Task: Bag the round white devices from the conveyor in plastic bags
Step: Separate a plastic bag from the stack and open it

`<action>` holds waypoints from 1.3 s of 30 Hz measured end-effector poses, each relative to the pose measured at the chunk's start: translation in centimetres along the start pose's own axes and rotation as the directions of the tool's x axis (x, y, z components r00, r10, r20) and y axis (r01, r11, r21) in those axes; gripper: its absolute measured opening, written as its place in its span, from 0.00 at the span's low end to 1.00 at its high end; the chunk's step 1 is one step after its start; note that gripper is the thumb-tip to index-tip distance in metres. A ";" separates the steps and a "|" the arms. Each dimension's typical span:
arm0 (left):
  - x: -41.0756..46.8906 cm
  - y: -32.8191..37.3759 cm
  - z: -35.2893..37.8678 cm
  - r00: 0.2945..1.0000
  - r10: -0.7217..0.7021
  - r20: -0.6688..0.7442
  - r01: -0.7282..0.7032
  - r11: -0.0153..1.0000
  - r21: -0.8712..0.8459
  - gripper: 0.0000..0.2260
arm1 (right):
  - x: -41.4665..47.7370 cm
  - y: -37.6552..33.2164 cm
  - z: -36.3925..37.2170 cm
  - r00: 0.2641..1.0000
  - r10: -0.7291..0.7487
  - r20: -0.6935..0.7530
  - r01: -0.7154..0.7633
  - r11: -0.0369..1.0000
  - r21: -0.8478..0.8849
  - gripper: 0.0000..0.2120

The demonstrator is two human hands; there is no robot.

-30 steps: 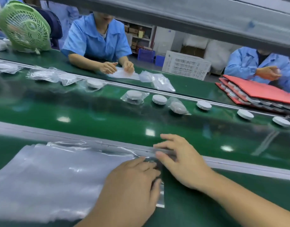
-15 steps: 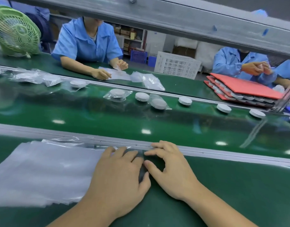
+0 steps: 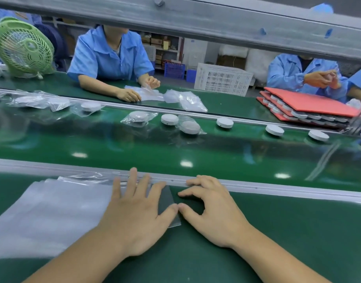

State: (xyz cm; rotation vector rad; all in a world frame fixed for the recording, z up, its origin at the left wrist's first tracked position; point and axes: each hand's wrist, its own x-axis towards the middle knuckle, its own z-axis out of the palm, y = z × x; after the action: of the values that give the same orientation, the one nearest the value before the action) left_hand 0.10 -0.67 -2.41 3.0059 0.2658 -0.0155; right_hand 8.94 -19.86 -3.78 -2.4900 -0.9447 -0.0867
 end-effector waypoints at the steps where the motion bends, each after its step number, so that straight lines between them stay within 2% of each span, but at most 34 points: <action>1: 0.3 -0.8 -0.3 1.000 -0.018 0.001 0.018 0.999 0.042 0.41 | 0.0 -0.2 -0.1 0.999 -0.026 0.023 0.027 0.999 -0.020 0.25; 6: 0.6 -4.4 -1.5 0.990 -0.133 0.049 0.127 0.987 0.103 0.46 | -0.2 -1.0 -0.5 0.969 -0.167 0.181 0.184 0.980 -0.082 0.23; 12: -1.2 -9.2 -2.6 0.960 -0.266 0.088 0.262 0.964 0.051 0.53 | -0.1 -1.3 -1.0 0.943 -0.247 0.222 0.276 0.954 -0.113 0.22; 14: -2.5 -10.5 -2.3 0.957 -0.285 0.060 0.285 0.958 0.009 0.54 | -0.1 -1.2 -1.0 0.940 -0.249 0.234 0.281 0.953 -0.114 0.23; 18: -4.2 -10.4 -1.9 0.961 -0.269 -0.057 0.264 0.961 -0.078 0.50 | -0.1 -1.3 -0.7 0.941 -0.257 0.220 0.290 0.948 -0.131 0.23; 22: -4.5 -11.4 -3.3 0.931 -0.333 -0.146 0.336 0.942 -0.011 0.49 | -0.2 -1.5 -0.7 0.945 -0.259 0.201 0.292 0.944 -0.156 0.23; 24: -5.1 -13.1 -3.9 0.907 -0.410 -0.099 0.404 0.912 -0.072 0.50 | -0.3 -1.7 -0.9 0.950 -0.256 0.178 0.285 0.945 -0.162 0.23; 26: -5.7 -13.8 -4.1 0.895 -0.444 0.044 0.441 0.866 -0.237 0.52 | -0.4 -1.9 -1.1 0.954 -0.248 0.170 0.277 0.944 -0.178 0.22; 28: -5.8 -13.0 -3.6 0.893 -0.443 0.083 0.448 0.852 -0.271 0.53 | -0.7 -2.6 -1.0 0.957 -0.234 0.169 0.267 0.941 -0.208 0.21; 33: -5.3 -10.3 -1.9 0.926 -0.375 -0.032 0.361 0.909 -0.209 0.53 | -2.1 -6.4 1.9 0.965 -0.209 0.157 0.224 0.971 -0.088 0.29; 39: -5.5 -9.3 -1.7 0.946 -0.324 0.019 0.320 0.922 -0.218 0.50 | -2.0 -6.7 1.8 0.959 -0.232 0.161 0.241 0.970 -0.039 0.28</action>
State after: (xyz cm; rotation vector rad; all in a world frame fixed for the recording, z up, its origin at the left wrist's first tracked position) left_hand -6.93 7.64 -1.78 2.7116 0.7124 0.0086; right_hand 2.95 -15.96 -3.08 -2.4533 -1.3214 0.0033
